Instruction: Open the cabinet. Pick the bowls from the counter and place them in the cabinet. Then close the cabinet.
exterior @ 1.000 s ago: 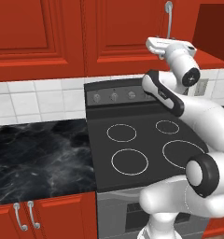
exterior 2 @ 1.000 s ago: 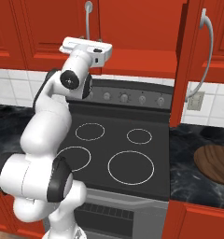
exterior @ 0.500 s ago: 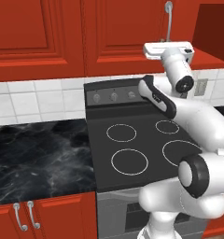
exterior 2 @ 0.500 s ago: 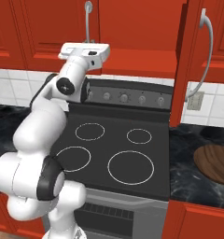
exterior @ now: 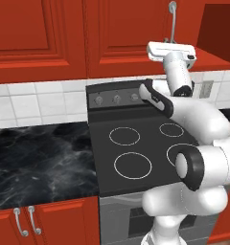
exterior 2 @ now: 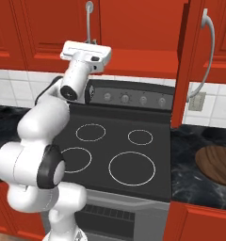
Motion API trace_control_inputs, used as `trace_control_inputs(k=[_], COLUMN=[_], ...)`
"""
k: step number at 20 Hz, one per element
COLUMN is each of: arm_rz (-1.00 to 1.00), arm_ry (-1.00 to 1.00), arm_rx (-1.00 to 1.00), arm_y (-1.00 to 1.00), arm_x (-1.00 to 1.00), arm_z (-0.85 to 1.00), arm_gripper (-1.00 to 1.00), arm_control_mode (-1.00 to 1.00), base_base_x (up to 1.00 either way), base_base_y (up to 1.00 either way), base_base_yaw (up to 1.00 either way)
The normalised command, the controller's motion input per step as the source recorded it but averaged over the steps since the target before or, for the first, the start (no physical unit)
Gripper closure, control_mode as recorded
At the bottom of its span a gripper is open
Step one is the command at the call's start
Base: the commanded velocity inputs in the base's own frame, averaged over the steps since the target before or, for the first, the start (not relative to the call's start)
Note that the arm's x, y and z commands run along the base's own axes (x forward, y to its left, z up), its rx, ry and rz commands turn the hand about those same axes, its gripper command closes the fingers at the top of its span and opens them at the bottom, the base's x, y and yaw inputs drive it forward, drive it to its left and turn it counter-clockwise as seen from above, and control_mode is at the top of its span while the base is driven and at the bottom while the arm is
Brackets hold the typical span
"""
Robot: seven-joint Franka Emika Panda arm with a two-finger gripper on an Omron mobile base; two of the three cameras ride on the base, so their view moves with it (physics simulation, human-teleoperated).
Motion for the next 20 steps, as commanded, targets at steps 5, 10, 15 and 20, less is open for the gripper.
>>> trace_control_inputs(k=[5, 10, 15, 20], arm_rz=[0.32, 0.34, 0.32, 0.3], arm_ry=[0.54, 0.39, 0.36, 0.27], arm_rx=[0.01, -0.2, -0.32, -0.32], arm_y=[0.13, 0.99, 1.0, 1.0], arm_x=[0.76, -0.91, -1.0, -1.0], arm_z=[-0.08, 0.14, 0.22, 0.37], arm_gripper=[1.0, 1.0, 1.0, 1.0], arm_control_mode=[-1.0, -1.0, -1.0, -1.0], base_base_x=[0.0, 0.0, 0.0, 0.0], base_base_y=[0.0, 0.0, 0.0, 0.0], base_base_yaw=[0.0, 0.0, 0.0, 0.0])
